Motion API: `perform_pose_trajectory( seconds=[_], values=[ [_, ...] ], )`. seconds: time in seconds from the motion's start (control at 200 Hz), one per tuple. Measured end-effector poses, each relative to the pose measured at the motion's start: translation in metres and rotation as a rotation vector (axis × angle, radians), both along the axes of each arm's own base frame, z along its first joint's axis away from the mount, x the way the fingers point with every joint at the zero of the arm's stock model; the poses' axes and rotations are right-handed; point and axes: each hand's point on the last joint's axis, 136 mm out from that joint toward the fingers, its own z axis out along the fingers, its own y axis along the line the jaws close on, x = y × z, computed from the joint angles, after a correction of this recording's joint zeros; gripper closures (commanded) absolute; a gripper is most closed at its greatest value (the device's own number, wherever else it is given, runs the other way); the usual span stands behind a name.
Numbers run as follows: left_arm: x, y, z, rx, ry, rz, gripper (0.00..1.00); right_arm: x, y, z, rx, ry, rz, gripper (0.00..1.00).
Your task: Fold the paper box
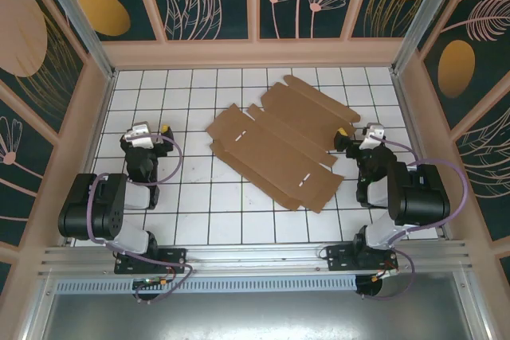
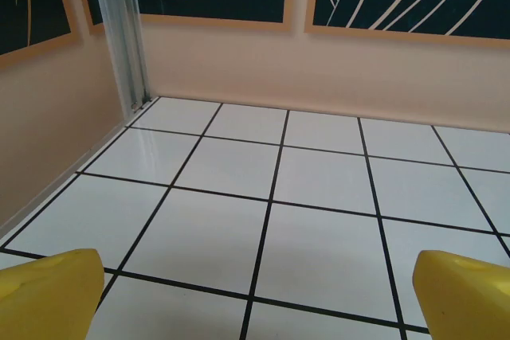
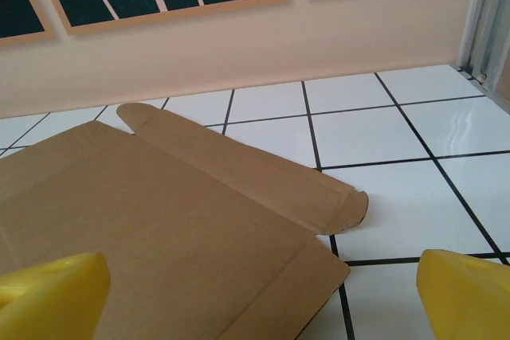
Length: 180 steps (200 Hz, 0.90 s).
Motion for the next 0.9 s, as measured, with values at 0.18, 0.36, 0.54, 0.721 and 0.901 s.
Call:
perform_pose_trajectory(
  seconds=[0.18, 0.36, 0.54, 0.721, 0.901],
  values=[
    [0.0, 0.0, 0.0, 0.0, 0.0, 0.0, 0.01, 0.0, 0.0, 0.0, 0.0, 0.0, 0.0, 0.01],
    [0.0, 0.0, 0.0, 0.0, 0.0, 0.0, 0.01, 0.0, 0.0001, 0.0, 0.0, 0.0, 0.0, 0.01],
    [0.0, 0.0, 0.0, 0.0, 0.0, 0.0, 0.01, 0.0001, 0.0029, -0.0003, -0.001, 0.001, 0.005, 0.01],
    [0.0, 0.0, 0.0, 0.0, 0.0, 0.0, 0.01, 0.0002, 0.0028, -0.0002, -0.002, 0.001, 0.003, 0.01],
    [0.0, 0.0, 0.0, 0.0, 0.0, 0.0, 0.01, 0.0001, 0.0033, -0.0004, -0.002, 0.002, 0.004, 0.01]
  ],
)
